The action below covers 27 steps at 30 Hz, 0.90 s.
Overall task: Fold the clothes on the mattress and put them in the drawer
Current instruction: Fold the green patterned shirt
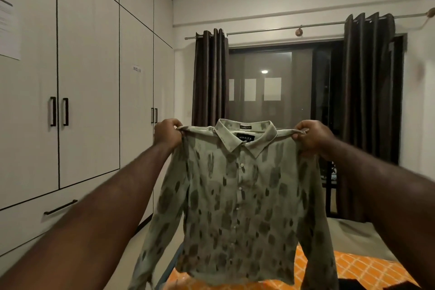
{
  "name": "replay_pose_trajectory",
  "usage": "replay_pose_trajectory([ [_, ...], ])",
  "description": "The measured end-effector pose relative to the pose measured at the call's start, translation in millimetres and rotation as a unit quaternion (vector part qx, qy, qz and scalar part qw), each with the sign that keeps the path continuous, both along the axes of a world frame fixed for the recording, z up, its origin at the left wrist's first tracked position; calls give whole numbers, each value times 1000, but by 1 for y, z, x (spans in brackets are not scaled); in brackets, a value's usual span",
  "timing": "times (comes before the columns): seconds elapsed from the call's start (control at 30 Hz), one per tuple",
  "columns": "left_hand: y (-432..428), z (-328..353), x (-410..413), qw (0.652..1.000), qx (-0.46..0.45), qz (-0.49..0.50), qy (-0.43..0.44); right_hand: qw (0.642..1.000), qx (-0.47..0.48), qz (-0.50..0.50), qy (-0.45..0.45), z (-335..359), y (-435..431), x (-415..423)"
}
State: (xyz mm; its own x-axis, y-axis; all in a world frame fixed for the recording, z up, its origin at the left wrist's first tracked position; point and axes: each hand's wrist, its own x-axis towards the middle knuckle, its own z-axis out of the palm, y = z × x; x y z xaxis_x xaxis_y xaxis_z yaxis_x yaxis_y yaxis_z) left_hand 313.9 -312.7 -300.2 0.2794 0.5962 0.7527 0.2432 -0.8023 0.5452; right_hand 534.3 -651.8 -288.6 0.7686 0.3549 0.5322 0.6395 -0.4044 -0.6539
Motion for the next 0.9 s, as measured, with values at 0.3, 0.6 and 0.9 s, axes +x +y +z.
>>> replay_pose_trajectory([
  [0.3,3,2,-14,958,211,-5,193,982,-101,-48,-151,-1,-13,1],
  [0.6,24,-13,-27,892,309,-44,327,964,-161,-85,-195,-11,-16,6],
  [0.9,12,-25,-20,940,206,39,270,951,-248,-80,-167,-14,-11,14],
])
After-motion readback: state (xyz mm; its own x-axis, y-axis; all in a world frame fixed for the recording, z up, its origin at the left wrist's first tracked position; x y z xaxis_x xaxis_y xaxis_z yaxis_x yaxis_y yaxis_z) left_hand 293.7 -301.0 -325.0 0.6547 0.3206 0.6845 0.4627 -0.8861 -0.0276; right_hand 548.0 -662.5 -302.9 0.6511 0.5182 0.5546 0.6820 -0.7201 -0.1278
